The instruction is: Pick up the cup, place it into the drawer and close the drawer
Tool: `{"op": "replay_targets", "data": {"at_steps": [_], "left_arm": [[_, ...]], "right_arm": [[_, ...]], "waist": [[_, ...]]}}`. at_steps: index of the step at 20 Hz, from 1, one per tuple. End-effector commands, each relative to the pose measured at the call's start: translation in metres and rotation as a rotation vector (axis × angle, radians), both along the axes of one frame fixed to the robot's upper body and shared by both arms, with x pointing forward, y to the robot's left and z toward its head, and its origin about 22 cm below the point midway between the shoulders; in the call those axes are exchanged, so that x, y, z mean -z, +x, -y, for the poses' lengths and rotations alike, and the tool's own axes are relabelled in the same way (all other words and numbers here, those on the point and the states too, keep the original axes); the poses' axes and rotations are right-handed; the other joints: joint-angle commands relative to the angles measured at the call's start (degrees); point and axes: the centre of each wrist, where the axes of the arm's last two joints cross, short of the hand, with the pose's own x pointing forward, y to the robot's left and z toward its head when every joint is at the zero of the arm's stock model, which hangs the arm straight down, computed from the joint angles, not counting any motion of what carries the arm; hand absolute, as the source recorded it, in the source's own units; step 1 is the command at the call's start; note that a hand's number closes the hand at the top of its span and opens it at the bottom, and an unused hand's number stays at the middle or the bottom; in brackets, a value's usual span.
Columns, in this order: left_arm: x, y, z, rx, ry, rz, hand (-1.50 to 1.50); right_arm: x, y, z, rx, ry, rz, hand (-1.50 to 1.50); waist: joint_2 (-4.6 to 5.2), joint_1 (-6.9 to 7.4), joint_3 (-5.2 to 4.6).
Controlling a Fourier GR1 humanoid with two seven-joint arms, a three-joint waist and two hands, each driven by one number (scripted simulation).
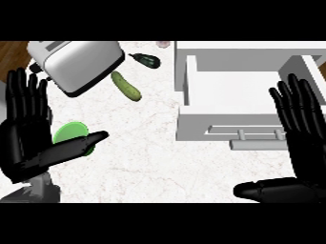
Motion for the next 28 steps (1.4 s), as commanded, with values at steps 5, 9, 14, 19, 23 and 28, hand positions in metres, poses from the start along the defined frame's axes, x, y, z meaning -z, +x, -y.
{"op": "replay_targets", "data": {"at_steps": [5,9,14,19,23,28], "left_arm": [[0.017,0.000,-0.020,-0.038,-0.009,-0.053,-1.50],[0.036,-0.004,-0.024,-0.068,-0.030,-0.091,-1.50],[0.045,-0.023,-0.036,-0.082,-0.026,-0.157,-1.50],[0.082,-0.023,-0.049,-0.138,-0.049,-0.178,-1.50],[0.098,-0.023,-0.034,-0.151,-0.011,-0.194,-1.50],[0.110,-0.027,-0.062,-0.138,-0.021,-0.221,-1.50]], "right_arm": [[-0.030,-0.004,0.004,-0.001,0.010,0.013,-1.50],[-0.025,0.011,0.025,0.018,-0.031,0.008,-1.50],[-0.029,0.011,0.013,0.005,-0.006,0.016,-1.50],[-0.016,0.011,0.010,0.007,0.000,-0.011,-1.50],[-0.017,0.001,0.016,0.004,-0.002,0.009,-1.50],[-0.038,0.003,0.008,-0.002,-0.005,-0.007,-1.50]], "waist": [[-0.01,0.00,-0.02],[0.02,0.04,-0.01],[-0.02,0.17,0.00],[0.03,0.07,-0.02],[0.00,0.02,-0.01],[-0.01,0.09,-0.01]]}}
